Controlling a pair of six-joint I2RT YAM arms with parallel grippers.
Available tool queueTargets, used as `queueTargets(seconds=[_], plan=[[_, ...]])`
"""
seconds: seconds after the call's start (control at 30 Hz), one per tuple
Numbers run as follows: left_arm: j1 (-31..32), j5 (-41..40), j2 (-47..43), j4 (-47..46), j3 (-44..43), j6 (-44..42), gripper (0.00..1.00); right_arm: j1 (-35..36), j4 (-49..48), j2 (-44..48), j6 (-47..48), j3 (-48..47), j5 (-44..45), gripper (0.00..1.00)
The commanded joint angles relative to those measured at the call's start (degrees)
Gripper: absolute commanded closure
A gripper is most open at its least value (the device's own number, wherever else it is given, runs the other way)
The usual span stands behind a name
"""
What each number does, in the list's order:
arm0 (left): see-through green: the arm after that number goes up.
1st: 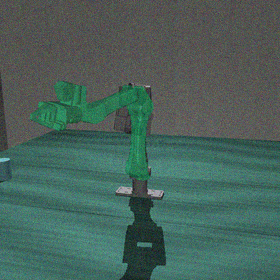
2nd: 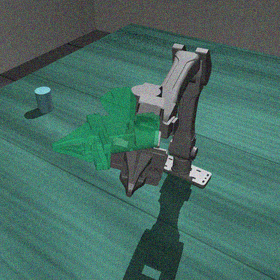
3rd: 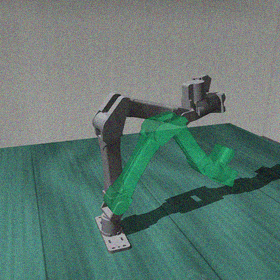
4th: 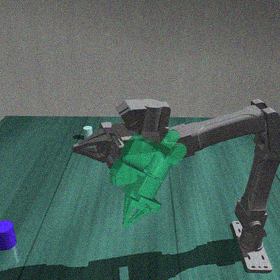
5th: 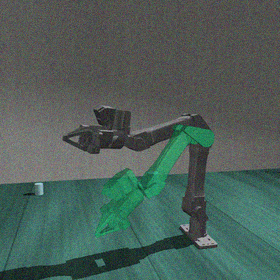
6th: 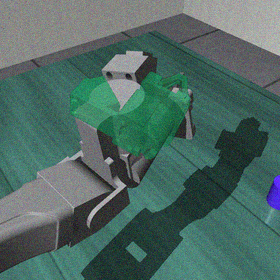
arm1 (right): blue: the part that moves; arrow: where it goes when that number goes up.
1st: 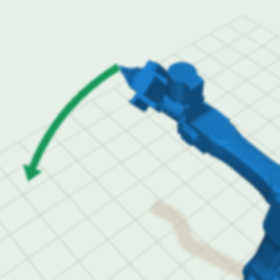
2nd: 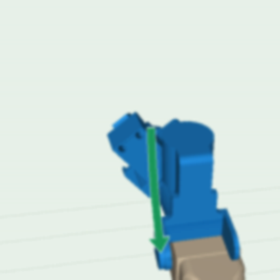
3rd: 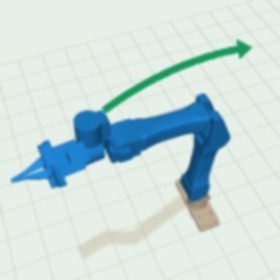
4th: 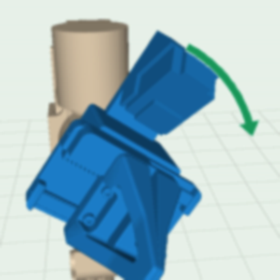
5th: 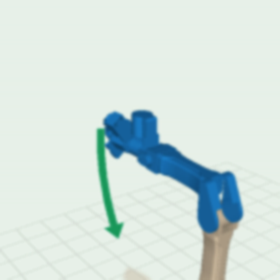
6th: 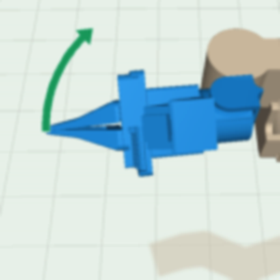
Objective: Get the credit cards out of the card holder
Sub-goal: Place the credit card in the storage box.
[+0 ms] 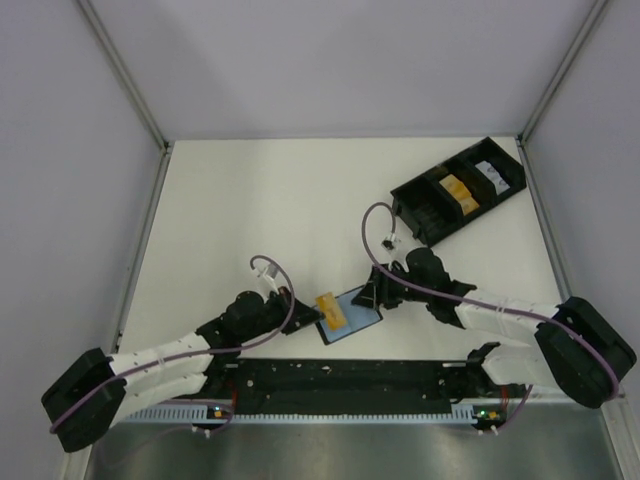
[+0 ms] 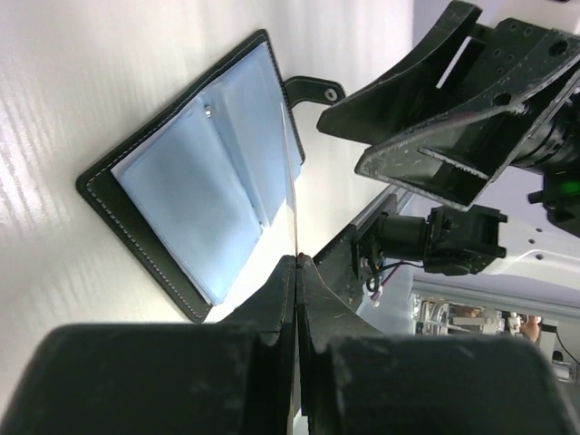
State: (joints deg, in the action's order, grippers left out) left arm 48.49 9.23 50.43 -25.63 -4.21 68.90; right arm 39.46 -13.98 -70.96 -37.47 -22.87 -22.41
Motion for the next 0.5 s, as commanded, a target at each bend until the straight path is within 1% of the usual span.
queueTargets(seconds=[0.0, 0.07, 0.2, 0.33, 0.43, 0.47], plan=[[0.2, -1.76, -4.37, -4.95, 1.22, 1.14, 1.0, -0.26, -11.84, 3.28, -5.84, 2.39, -6.06, 0.46], [0.2, -2.55, -6.74, -5.74, 1.31, 1.58, 1.0, -0.26, -16.76, 3.37, -9.44, 4.06, -6.76, 0.4], [0.2, -4.75, -9.91, -7.15, 1.05, 2.73, 1.0, -0.09, -27.21, 2.85, -15.77, 7.22, -7.55, 0.34], [0.2, -5.28, -10.45, -8.38, 0.17, 3.17, 1.0, 0.52, -35.75, 1.09, -18.86, 7.93, -10.36, 0.34], [0.2, -5.1, -9.31, -11.19, 0.16, 3.95, 1.0, 1.05, -40.77, -0.23, -21.06, 7.76, -11.42, 0.34], [0.2, -5.02, -8.78, -12.07, 0.25, 4.65, 1.0, 1.32, -41.56, -0.84, -21.5, 7.5, -11.6, 0.36]])
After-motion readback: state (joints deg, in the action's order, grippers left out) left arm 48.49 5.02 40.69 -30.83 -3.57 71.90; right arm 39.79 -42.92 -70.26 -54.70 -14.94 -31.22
